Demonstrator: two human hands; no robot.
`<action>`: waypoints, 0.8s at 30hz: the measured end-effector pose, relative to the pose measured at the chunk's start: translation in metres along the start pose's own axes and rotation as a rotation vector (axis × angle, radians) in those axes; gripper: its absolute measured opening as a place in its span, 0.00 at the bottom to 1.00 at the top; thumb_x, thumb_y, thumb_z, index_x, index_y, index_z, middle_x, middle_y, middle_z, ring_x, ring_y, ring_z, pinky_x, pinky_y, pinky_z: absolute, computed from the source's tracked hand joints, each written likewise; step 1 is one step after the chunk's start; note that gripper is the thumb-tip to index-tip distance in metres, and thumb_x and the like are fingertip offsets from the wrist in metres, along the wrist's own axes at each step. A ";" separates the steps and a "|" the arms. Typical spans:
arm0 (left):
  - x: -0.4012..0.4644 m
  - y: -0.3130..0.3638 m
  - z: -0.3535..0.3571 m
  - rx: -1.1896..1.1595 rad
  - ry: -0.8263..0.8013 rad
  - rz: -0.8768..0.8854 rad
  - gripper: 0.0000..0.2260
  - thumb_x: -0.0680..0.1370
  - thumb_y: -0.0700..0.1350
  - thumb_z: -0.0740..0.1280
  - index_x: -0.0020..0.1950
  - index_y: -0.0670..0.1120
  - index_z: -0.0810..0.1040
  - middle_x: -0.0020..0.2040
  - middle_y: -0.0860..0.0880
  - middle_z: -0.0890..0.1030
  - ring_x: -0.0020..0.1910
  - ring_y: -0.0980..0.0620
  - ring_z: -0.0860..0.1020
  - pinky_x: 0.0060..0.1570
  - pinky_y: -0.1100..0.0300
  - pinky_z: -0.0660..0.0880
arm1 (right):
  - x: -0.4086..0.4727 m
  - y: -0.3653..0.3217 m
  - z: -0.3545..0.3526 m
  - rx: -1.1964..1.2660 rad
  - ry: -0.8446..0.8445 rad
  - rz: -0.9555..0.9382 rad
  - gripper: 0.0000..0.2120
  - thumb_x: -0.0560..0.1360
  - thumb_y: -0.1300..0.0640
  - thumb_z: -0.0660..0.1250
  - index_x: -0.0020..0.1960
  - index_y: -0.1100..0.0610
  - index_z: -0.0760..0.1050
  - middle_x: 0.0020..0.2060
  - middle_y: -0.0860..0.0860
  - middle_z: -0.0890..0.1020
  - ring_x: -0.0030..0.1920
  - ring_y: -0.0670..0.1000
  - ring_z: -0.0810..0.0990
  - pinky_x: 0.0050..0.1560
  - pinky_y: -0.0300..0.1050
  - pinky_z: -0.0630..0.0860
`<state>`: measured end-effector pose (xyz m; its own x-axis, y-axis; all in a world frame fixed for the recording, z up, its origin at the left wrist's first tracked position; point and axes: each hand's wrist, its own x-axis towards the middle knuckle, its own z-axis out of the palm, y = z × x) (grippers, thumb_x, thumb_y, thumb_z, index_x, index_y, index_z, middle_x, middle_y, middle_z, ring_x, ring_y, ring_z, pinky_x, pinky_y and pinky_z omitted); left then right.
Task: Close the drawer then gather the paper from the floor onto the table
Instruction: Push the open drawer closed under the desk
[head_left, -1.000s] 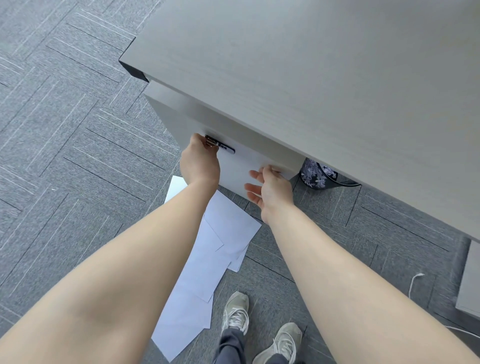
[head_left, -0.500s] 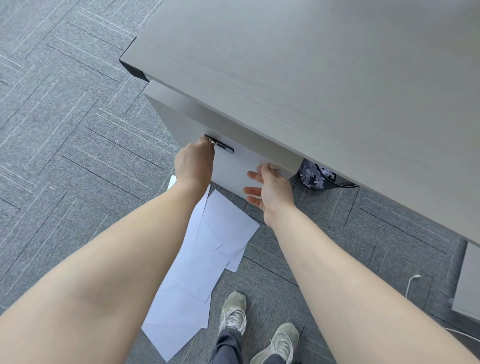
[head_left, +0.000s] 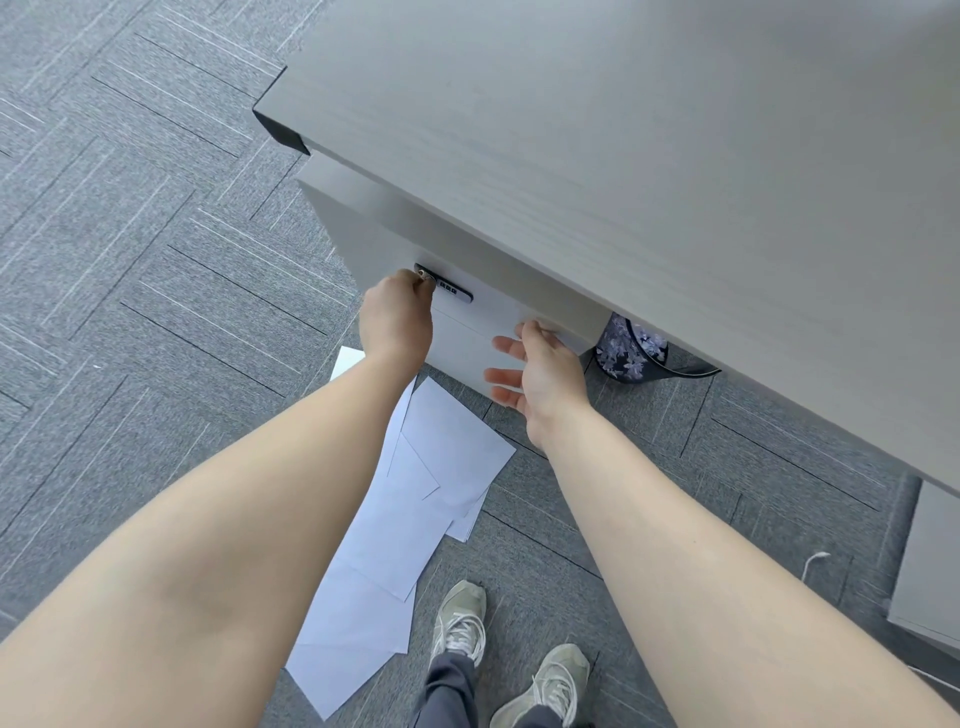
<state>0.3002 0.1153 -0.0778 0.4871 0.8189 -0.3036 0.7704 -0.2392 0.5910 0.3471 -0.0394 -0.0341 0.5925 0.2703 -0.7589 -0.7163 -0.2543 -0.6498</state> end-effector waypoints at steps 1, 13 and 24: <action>-0.001 0.002 -0.002 -0.024 -0.010 -0.022 0.16 0.74 0.52 0.58 0.41 0.41 0.76 0.36 0.40 0.82 0.40 0.40 0.82 0.42 0.48 0.77 | -0.002 -0.001 0.001 -0.011 -0.002 -0.003 0.17 0.82 0.46 0.55 0.65 0.54 0.72 0.53 0.49 0.84 0.32 0.51 0.82 0.32 0.41 0.76; -0.065 -0.013 -0.052 -0.266 -0.006 -0.158 0.15 0.76 0.51 0.65 0.60 0.47 0.76 0.54 0.48 0.82 0.54 0.47 0.79 0.51 0.56 0.73 | -0.050 -0.015 0.029 -0.312 -0.113 -0.069 0.09 0.82 0.52 0.57 0.56 0.53 0.73 0.53 0.54 0.82 0.33 0.50 0.78 0.32 0.41 0.75; -0.132 -0.072 -0.088 -0.393 0.109 -0.406 0.14 0.77 0.51 0.63 0.59 0.47 0.78 0.55 0.50 0.82 0.50 0.51 0.78 0.49 0.58 0.71 | -0.059 -0.009 0.070 -0.774 -0.379 -0.102 0.07 0.81 0.57 0.58 0.56 0.53 0.73 0.43 0.50 0.81 0.31 0.49 0.75 0.31 0.41 0.71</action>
<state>0.1445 0.0706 -0.0149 0.1227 0.8584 -0.4980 0.6662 0.3007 0.6825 0.2929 0.0116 0.0191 0.3784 0.5826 -0.7193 -0.1328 -0.7349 -0.6651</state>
